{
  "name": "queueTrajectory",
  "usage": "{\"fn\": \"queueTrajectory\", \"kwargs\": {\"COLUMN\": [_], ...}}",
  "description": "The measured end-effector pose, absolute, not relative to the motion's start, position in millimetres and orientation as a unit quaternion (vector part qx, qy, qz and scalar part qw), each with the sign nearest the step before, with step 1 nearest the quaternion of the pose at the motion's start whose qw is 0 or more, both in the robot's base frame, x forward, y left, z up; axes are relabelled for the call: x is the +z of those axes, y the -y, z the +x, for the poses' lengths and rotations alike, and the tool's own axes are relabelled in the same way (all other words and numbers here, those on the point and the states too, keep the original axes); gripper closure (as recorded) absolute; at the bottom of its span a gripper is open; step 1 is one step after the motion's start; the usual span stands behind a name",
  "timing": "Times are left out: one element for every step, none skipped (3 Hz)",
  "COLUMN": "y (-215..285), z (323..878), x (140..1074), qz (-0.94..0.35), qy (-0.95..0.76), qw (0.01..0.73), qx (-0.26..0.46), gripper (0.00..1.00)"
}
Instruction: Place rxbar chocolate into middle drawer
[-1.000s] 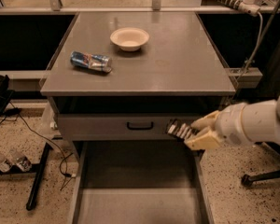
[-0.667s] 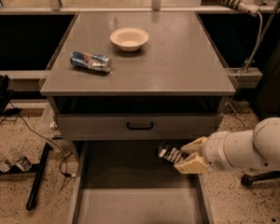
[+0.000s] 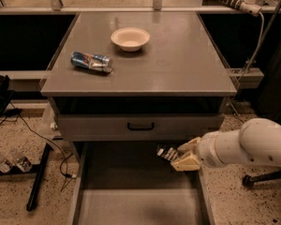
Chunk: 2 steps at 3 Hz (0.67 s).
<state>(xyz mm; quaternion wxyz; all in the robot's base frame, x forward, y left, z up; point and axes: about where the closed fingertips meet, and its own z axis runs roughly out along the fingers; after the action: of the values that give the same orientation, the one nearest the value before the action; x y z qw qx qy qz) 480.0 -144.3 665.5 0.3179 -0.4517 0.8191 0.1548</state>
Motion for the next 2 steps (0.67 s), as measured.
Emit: {"fn": "queueTrajectory", "kwargs": {"y": [144, 148], "z": [526, 560], "x": [593, 530], "qz": [-0.428, -0.412], "qy": [-0.84, -0.853], "qw": [0.296, 0.294], "qx": [0.152, 0.126], "gripper": [1.0, 1.0]}}
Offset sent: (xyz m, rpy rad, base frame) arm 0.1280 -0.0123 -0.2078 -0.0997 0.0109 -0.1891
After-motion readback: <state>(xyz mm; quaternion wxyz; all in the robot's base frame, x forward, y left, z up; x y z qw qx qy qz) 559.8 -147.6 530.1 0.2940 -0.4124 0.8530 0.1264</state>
